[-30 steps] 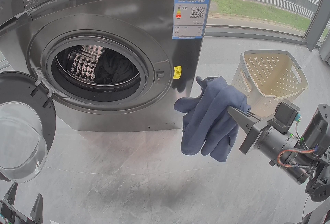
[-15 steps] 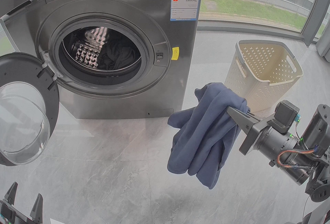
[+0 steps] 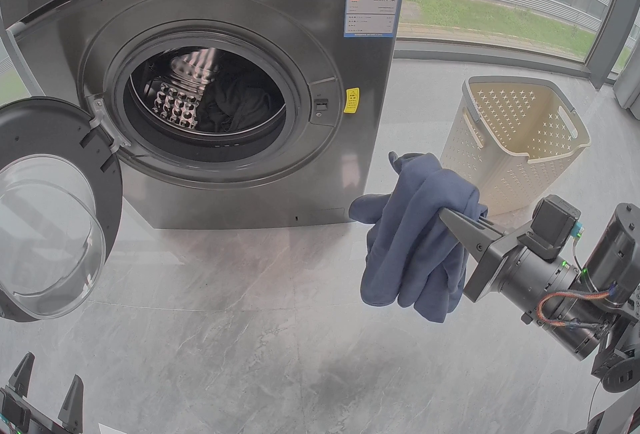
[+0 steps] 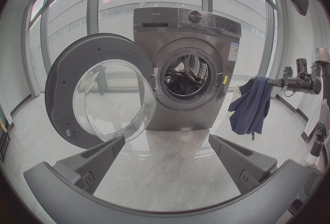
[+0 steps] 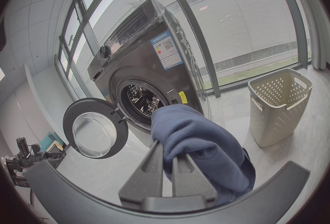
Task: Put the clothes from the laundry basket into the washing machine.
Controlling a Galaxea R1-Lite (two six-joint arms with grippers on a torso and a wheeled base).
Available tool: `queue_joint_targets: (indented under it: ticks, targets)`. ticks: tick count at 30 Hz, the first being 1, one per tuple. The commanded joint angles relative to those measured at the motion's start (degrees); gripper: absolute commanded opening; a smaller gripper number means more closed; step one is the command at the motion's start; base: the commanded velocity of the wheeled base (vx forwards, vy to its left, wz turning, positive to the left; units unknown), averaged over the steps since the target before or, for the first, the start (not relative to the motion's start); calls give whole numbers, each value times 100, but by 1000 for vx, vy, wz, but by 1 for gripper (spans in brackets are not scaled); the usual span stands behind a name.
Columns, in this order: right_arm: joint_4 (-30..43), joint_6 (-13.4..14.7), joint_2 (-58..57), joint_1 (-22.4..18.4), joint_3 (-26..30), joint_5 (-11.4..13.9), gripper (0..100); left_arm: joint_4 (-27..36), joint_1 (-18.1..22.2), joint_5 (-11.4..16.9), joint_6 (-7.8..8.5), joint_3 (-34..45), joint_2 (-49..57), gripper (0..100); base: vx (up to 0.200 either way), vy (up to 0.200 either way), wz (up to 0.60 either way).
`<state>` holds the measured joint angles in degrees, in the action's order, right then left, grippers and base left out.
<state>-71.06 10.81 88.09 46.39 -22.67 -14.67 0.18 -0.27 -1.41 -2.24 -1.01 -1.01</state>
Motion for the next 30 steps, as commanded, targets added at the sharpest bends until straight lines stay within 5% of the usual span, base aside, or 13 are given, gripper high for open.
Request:
queue_joint_targets:
  ticks: [1, 7, 22, 26, 30]
  targets:
    - [-4, -62, 42, 28, 17, -1, 0, -1, 0, -8, -4, 92, 92, 100, 0, 200, 0]
    - [-101, -62, 323, 55, -53, 95, 0, -1, 0, 1, 5, 92, 92, 100, 0, 200, 0]
    - [-207, 272, 376, 152, 35, 87, 0, -1, 0, -8, 5, 92, 92, 100, 0, 0, 0]
    - [-189, 879, 367, 450, 132, -19, 0, -1, 0, 1, 13, 92, 92, 100, 0, 0, 0]
    - [-154, 931, 358, 406, 176, -10, 0, -1, 0, -8, 13, 92, 92, 100, 0, 0, 0]
